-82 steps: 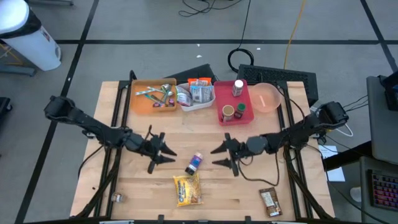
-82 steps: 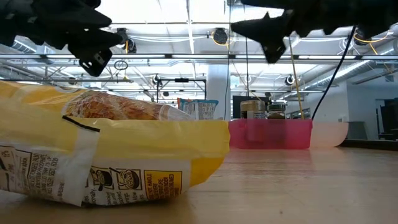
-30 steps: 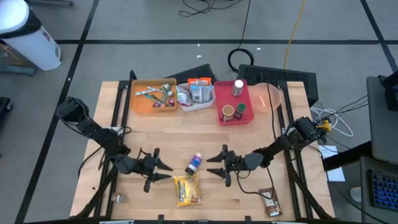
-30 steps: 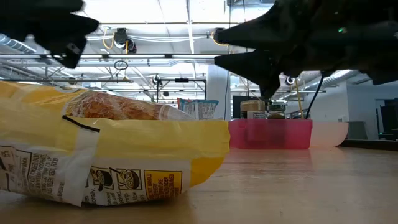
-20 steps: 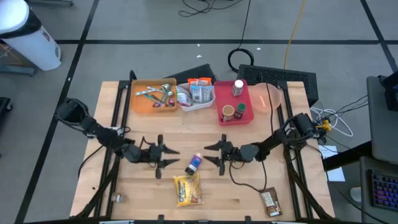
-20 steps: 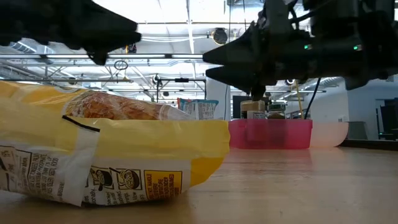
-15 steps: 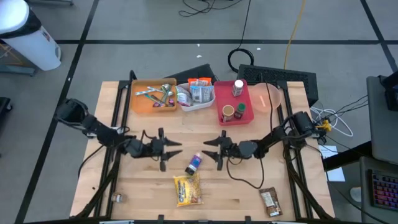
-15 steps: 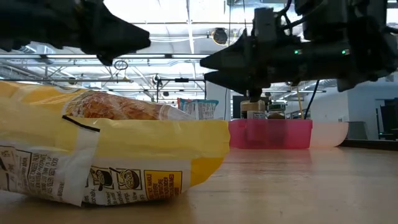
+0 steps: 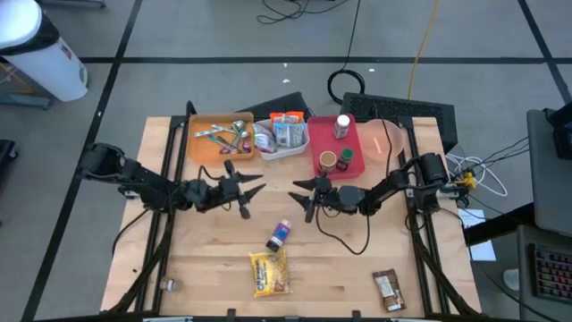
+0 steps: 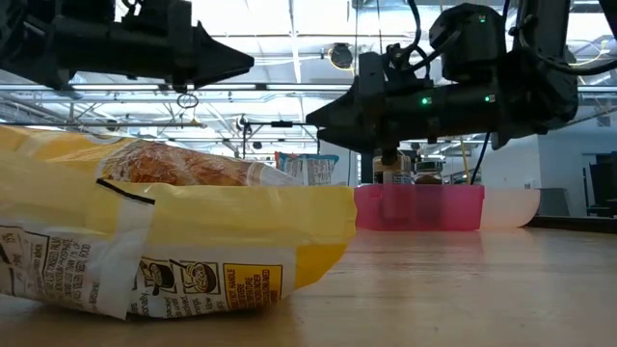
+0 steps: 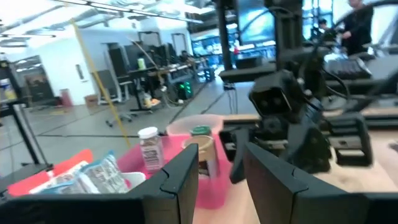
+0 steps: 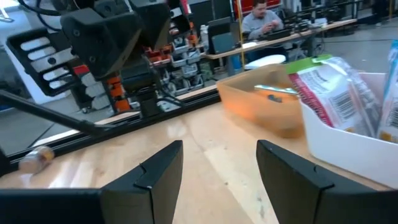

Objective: Pick & Place Food Item
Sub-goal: Put the purple seasoning bottle into the pink bin

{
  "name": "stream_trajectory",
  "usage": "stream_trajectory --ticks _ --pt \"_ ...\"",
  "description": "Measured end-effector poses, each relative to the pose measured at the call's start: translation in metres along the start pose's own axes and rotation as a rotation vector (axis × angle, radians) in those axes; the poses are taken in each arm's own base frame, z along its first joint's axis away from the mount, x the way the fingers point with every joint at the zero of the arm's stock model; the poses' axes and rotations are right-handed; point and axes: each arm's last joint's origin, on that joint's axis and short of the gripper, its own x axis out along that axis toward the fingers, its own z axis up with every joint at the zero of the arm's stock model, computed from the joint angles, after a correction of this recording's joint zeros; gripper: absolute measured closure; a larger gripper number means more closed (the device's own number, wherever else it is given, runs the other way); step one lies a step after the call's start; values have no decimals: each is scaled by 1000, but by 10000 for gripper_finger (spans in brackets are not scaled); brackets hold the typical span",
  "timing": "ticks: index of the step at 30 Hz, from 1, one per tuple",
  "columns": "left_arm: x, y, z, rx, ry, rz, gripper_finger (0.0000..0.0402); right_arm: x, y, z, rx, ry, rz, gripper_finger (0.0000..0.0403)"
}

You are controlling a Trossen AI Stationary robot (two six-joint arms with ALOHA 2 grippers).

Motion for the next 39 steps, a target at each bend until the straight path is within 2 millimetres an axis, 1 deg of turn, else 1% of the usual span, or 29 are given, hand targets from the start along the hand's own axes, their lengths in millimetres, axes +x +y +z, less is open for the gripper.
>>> stream_trajectory --ticks 7,11,14,17,20,26,30,34,36,39 --pt "5 11 0 -15 -14 54 270 3 -8 2 0 -7 -26 206" --pt "6 12 0 -22 -13 59 270 3 -9 2 0 -8 -30 206" --pt "6 12 0 -79 -15 57 270 4 -9 2 8 -8 -31 206" --pt "6 12 0 -137 -14 56 270 4 -9 2 81 -9 -31 206" --pt "5 12 -1 -148 -12 52 270 4 -9 2 163 -8 -24 206" --pt "5 8 -5 -122 21 -35 270 4 -6 -1 166 54 80 206" --pt "5 8 -7 -118 42 -43 270 3 -3 -2 105 89 202 206" --pt "5 7 -8 -135 54 -45 268 2 0 -1 98 101 293 205" --pt "5 7 -9 -138 63 -64 260 2 1 -2 99 107 297 201" --pt "5 6 -10 -159 69 -99 236 1 2 -2 93 112 302 185"
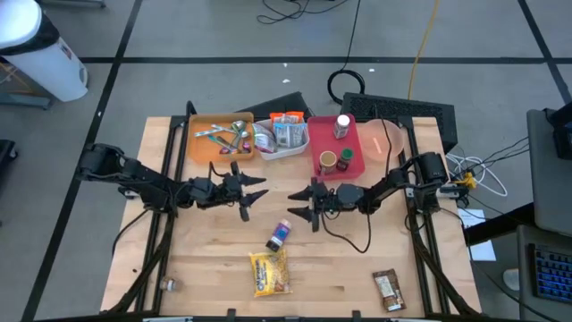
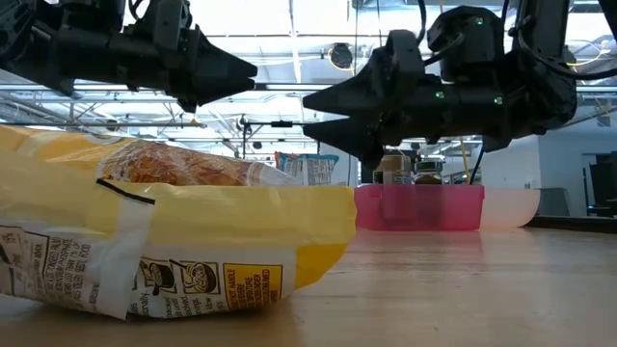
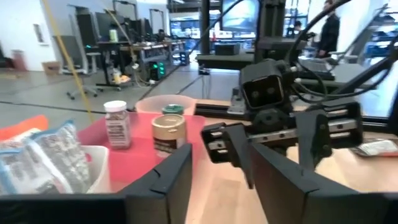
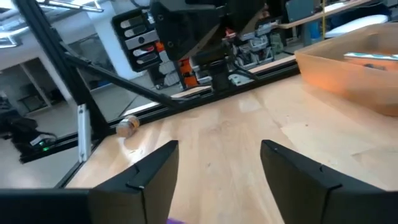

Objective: Pick & Place Food Item
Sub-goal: Put the purple seasoning bottle into the pink bin

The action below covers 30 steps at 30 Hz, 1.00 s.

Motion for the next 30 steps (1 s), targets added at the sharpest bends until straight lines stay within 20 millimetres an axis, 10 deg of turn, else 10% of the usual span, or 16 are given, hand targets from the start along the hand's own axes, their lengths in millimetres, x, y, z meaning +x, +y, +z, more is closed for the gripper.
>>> stream_trajectory --ticks 15,30 --pt "0 -1 0 -4 4 -39 123 3 8 3 -77 41 207 85" --pt "-24 7 37 26 -56 -49 125 -9 32 77 -379 172 301 87"
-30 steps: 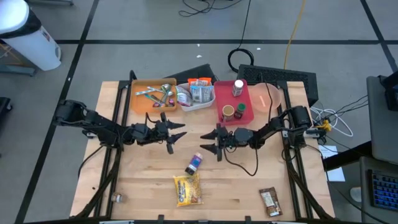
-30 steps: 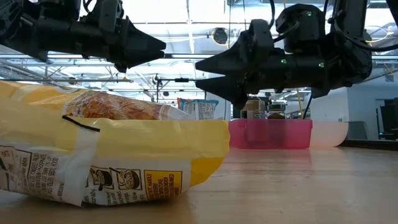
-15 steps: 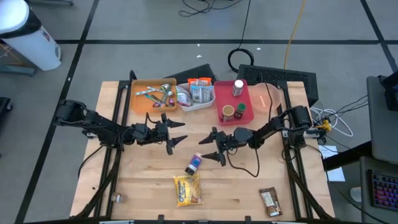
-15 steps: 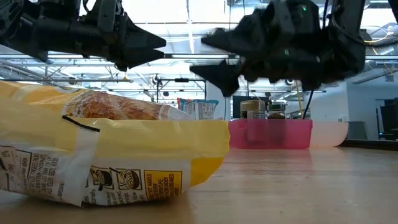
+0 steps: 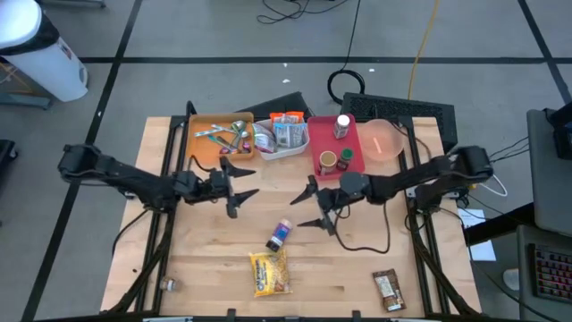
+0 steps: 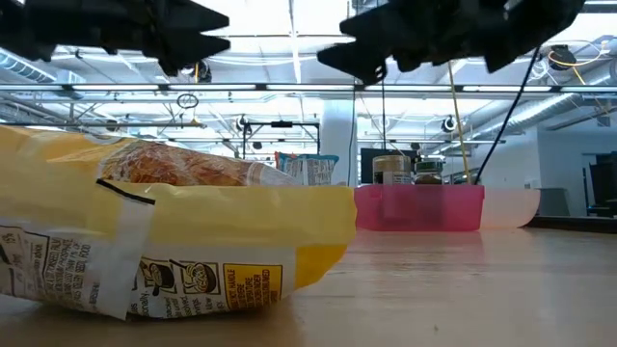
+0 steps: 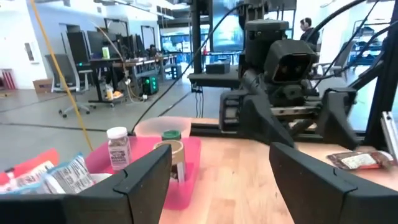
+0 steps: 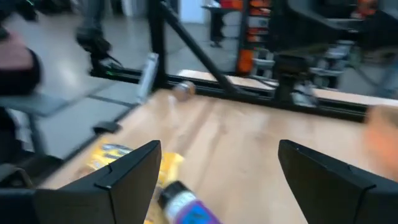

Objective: Pick & Place Food Item
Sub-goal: Put the purple seasoning bottle into the pink bin

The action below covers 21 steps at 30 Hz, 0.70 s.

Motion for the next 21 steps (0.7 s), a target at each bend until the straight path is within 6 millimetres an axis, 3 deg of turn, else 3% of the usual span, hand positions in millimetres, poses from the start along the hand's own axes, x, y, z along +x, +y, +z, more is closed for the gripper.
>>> stream_trajectory --ticks 5,10,14,21 --pt "-17 5 17 19 -21 -10 124 -18 0 13 -76 81 -126 89" --pt "-30 10 29 39 -46 -9 127 -25 1 17 -116 131 -144 89" --pt "-33 12 31 56 -51 1 128 -18 -1 24 -154 213 -127 89" --pt "-31 14 25 20 7 5 128 14 -6 30 -200 351 -33 90"
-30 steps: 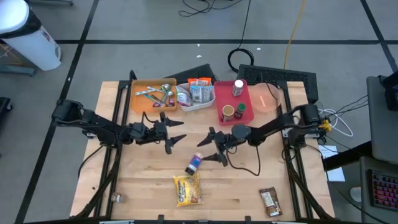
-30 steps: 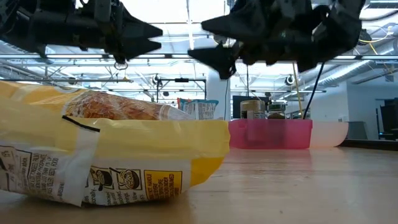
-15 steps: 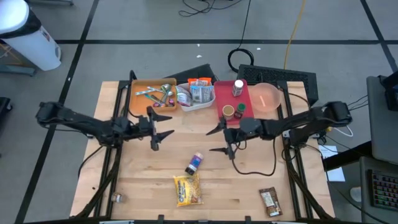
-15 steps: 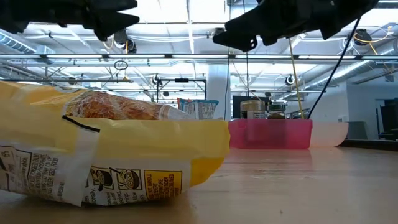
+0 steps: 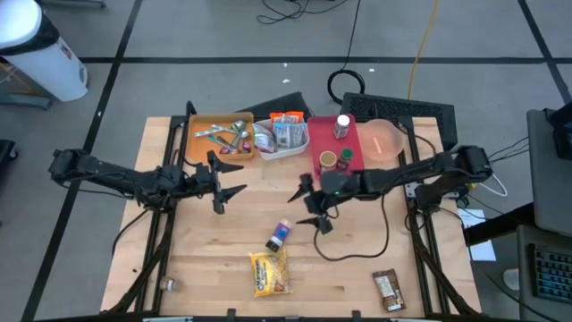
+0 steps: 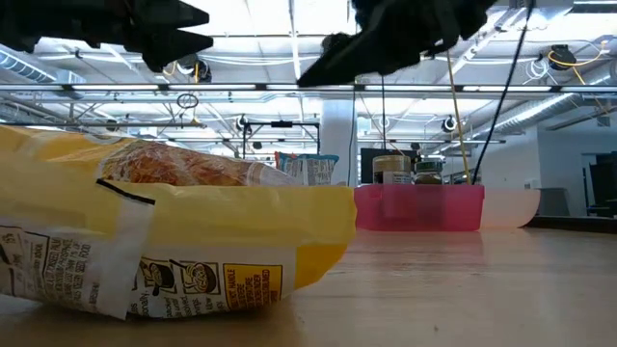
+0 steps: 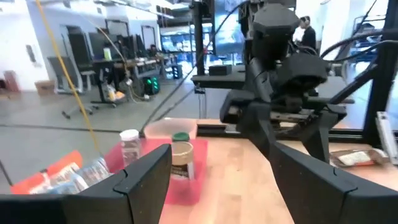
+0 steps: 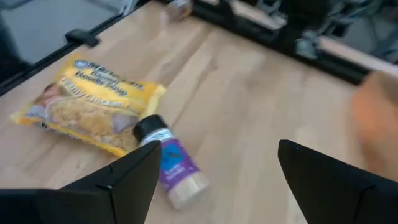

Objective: Pick & Place Food Item
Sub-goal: Put the purple seasoning bottle into the pink bin

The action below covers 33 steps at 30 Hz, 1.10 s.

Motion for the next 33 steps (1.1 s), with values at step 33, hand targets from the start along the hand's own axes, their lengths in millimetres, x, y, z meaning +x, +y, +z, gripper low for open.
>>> stream_trajectory --ticks 33 --pt "-2 -5 -15 -137 160 -108 128 110 33 -23 -319 411 128 90"
